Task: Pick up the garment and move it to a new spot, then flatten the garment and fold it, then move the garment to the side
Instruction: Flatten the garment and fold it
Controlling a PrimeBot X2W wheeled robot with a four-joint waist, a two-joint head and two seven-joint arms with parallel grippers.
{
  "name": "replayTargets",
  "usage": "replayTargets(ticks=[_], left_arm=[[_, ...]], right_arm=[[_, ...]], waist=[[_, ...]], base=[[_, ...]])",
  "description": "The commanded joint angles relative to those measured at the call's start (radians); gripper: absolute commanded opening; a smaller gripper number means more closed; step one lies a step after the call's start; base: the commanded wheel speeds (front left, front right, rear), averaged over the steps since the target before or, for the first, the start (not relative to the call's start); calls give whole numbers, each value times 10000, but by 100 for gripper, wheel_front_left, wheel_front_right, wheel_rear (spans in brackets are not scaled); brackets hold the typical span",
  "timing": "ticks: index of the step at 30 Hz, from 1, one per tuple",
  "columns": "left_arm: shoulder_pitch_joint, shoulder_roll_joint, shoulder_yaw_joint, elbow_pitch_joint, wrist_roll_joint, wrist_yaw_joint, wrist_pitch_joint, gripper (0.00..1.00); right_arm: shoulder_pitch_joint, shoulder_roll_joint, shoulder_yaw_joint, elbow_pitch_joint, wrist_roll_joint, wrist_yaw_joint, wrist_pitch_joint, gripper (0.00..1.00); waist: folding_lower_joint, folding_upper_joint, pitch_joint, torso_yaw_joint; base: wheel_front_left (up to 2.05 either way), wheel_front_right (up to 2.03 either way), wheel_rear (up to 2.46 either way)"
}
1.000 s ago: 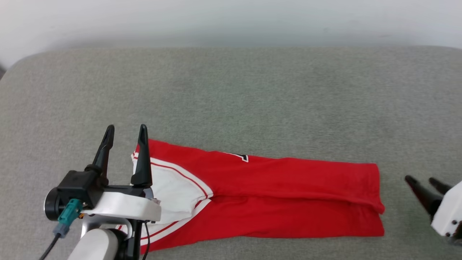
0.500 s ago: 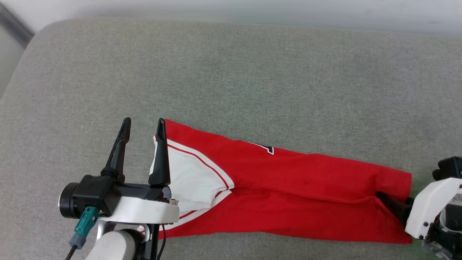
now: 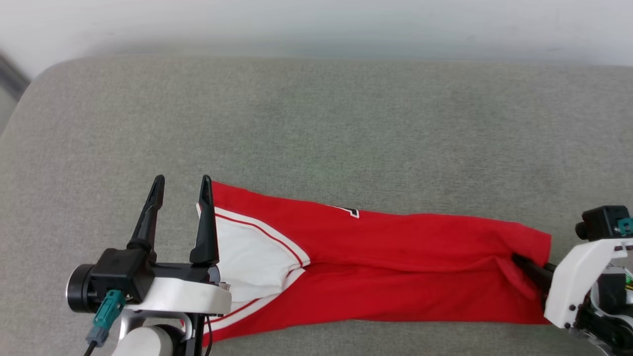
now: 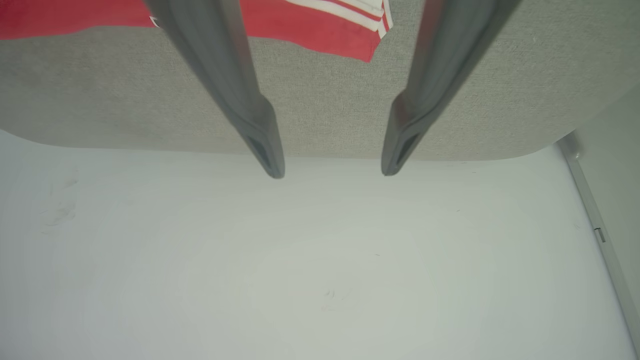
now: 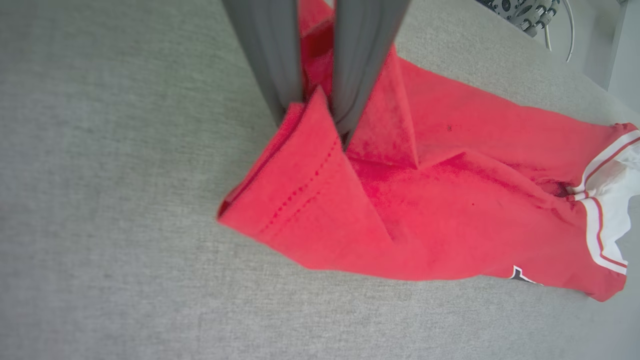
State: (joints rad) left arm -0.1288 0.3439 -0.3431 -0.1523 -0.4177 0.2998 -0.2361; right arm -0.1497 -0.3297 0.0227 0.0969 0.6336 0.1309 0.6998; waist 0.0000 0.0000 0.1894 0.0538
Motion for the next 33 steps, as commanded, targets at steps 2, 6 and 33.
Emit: replayTargets(ticks=[2, 6, 33], left_arm=[[211, 93, 56, -12, -1, 96, 20, 100], [405, 163, 54, -78, -27, 172, 100, 100], [-15, 97, -300, -251, 157, 114, 79, 100]], right_arm=[[280, -61, -330, -172, -202, -6, 60, 0], [574, -78, -1294, -292, -369, -6, 287, 0], [-1186, 2794, -3130, 2321, 7581, -3, 4893, 0]], waist=[[0, 0, -364, -344], [0, 0, -588, -556], [0, 0, -183, 202]], base=[[0, 0, 0], [0, 0, 0], [0, 0, 0]])
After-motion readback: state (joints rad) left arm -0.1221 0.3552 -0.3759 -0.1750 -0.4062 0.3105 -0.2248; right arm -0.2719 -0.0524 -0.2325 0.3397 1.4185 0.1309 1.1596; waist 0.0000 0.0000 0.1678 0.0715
